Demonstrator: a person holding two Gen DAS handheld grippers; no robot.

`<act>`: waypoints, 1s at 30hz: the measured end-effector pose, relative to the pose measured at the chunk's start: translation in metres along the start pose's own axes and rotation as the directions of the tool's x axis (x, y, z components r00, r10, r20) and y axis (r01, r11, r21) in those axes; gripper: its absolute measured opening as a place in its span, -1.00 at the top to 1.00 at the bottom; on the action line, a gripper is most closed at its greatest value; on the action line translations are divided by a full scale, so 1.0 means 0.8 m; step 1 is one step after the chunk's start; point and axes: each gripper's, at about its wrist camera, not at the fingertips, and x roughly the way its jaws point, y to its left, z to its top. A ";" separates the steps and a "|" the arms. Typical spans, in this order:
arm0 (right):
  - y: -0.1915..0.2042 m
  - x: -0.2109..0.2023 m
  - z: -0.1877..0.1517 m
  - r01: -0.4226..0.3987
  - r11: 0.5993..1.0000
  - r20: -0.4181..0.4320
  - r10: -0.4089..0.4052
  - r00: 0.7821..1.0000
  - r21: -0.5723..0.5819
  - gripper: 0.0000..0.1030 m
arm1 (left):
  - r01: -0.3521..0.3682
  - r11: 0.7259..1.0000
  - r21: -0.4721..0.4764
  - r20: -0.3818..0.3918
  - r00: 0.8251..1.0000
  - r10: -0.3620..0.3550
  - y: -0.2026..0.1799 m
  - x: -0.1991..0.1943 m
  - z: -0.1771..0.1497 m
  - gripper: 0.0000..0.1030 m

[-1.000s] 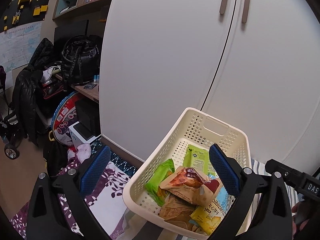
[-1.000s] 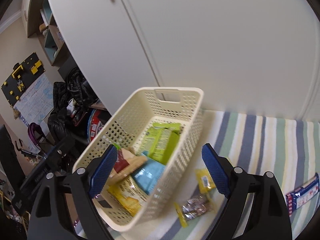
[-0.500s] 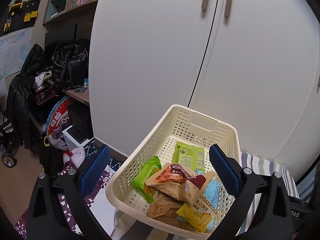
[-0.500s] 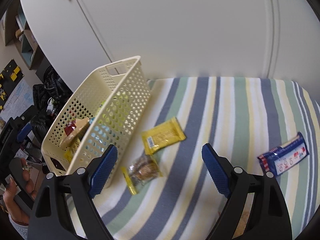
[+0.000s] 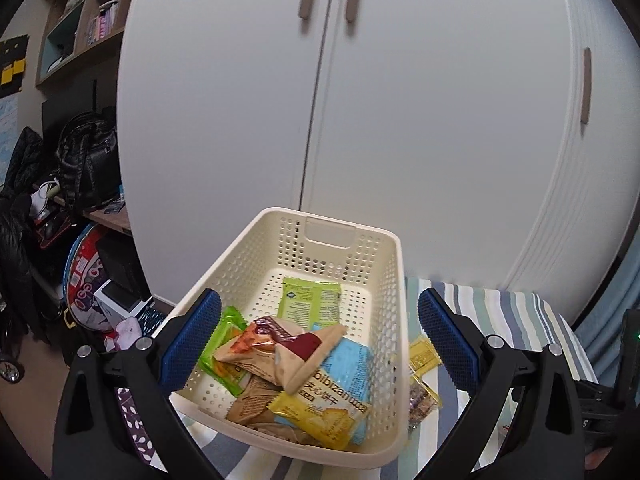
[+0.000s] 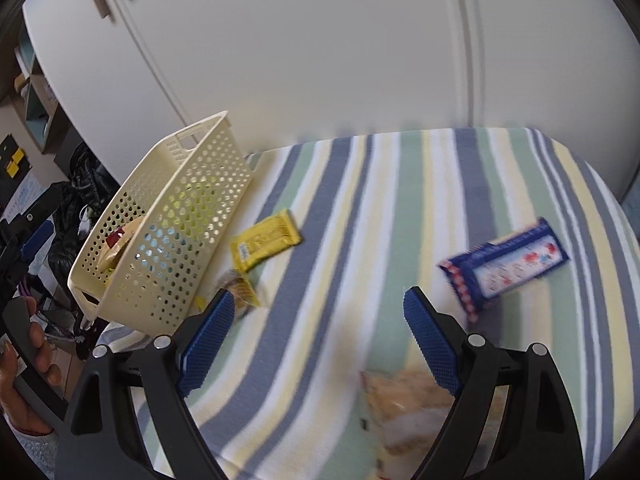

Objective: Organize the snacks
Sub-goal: 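Withdraw the right gripper from the basket toward the blue packet on the table, then lower the right gripper onto the blue wafer packet and close it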

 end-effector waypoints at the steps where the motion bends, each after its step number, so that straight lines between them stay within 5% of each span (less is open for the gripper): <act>1: -0.011 -0.007 -0.004 0.013 1.000 0.004 -0.013 1.000 0.012 -0.67 | 0.015 1.000 0.023 -0.002 1.000 -0.015 -0.010 -0.001 -0.002 -0.95; 9: -0.072 -0.036 -0.036 0.081 0.995 -0.031 -0.079 0.996 0.059 -0.67 | 0.175 0.977 0.125 -0.043 0.984 -0.171 -0.072 -0.011 -0.016 -0.95; 17: -0.109 -0.046 -0.049 0.083 0.985 -0.029 -0.080 0.996 0.149 -0.72 | 0.261 0.945 0.198 -0.120 0.963 -0.241 -0.119 -0.005 -0.038 -0.95; 30: -0.154 0.036 0.012 0.064 0.926 -0.095 -0.030 0.995 0.371 -0.74 | 0.283 0.918 0.278 -0.188 0.953 -0.237 -0.151 0.011 -0.065 -0.95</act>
